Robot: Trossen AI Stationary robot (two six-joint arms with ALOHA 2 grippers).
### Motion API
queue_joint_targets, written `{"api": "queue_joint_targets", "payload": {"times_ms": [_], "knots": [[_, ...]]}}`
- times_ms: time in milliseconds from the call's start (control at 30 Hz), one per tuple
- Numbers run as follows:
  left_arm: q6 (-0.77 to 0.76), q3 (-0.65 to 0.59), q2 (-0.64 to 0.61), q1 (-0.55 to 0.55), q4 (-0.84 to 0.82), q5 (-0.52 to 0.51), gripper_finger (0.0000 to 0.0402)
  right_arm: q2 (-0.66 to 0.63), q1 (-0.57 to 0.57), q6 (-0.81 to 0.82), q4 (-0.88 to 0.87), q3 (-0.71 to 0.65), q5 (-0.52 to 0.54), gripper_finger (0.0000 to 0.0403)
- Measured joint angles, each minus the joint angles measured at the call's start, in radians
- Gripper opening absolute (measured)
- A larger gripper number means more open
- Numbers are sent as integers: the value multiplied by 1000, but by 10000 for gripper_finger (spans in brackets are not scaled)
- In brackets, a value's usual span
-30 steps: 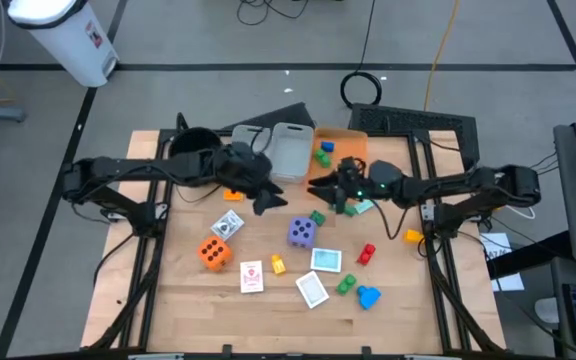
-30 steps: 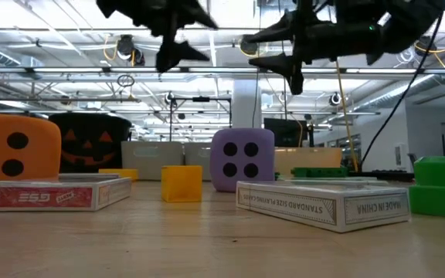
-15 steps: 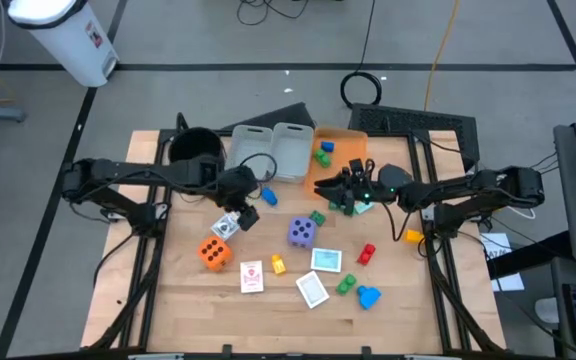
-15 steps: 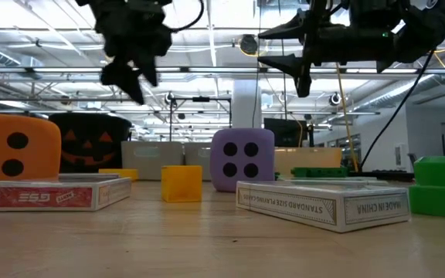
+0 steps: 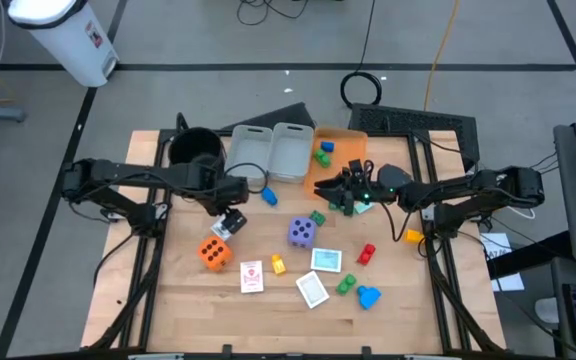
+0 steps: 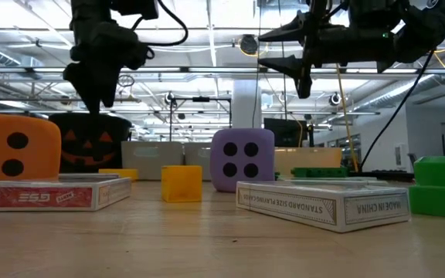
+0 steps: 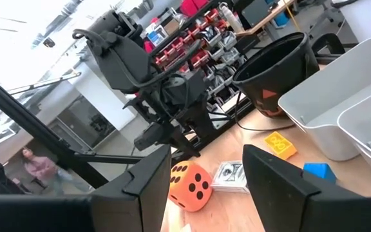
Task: Pick & Place Toys
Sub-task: Put the black deck of cards into the left gray bin
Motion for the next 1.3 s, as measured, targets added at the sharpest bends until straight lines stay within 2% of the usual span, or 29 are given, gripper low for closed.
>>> {"api": "queue_joint_targets", "payload": {"times_ms": [400, 633, 900, 1133, 1300], "knots": [[-87, -92, 1, 39, -1, 5, 273, 0, 0, 0, -28, 0, -3, 187], [-94, -166, 1, 55, 13, 81, 280, 0, 0, 0, -28, 0, -3, 187], [-23, -172, 1, 55, 45, 84, 328, 0, 0, 0, -28, 0, -3, 187], [39, -172, 1, 55, 138, 159, 383, 0, 0, 0, -39, 0, -2, 187], [61, -172, 1, 55, 145, 91, 396, 0, 0, 0, -42, 0, -1, 187]]}}
